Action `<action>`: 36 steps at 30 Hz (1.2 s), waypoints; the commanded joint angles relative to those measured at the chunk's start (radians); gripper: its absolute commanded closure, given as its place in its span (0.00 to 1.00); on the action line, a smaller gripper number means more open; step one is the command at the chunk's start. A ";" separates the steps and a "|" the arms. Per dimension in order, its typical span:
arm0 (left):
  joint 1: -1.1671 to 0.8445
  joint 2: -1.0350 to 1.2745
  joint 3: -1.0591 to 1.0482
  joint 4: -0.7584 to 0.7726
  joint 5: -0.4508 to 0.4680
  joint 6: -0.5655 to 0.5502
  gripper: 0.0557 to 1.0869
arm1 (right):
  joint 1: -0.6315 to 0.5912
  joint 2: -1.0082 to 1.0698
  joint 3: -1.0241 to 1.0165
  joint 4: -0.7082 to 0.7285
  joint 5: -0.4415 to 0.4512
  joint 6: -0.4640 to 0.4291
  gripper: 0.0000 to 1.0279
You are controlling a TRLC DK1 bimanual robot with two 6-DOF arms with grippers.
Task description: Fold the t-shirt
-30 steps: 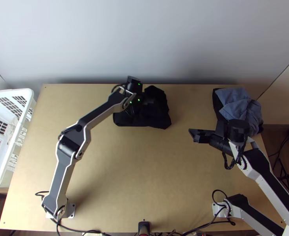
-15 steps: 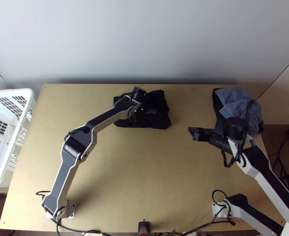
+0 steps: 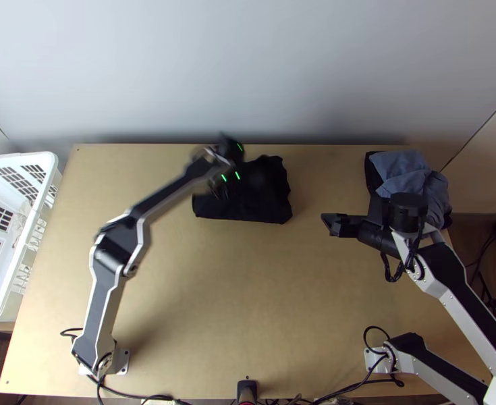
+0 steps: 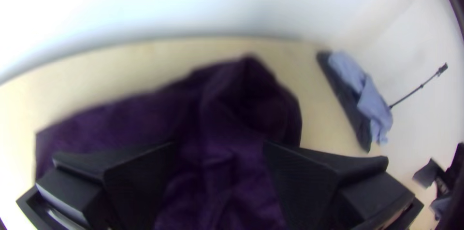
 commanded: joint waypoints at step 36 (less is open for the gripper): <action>0.300 -0.967 -0.428 -0.339 -0.063 0.131 0.04 | 0.039 0.537 -0.063 0.502 -0.144 0.236 0.04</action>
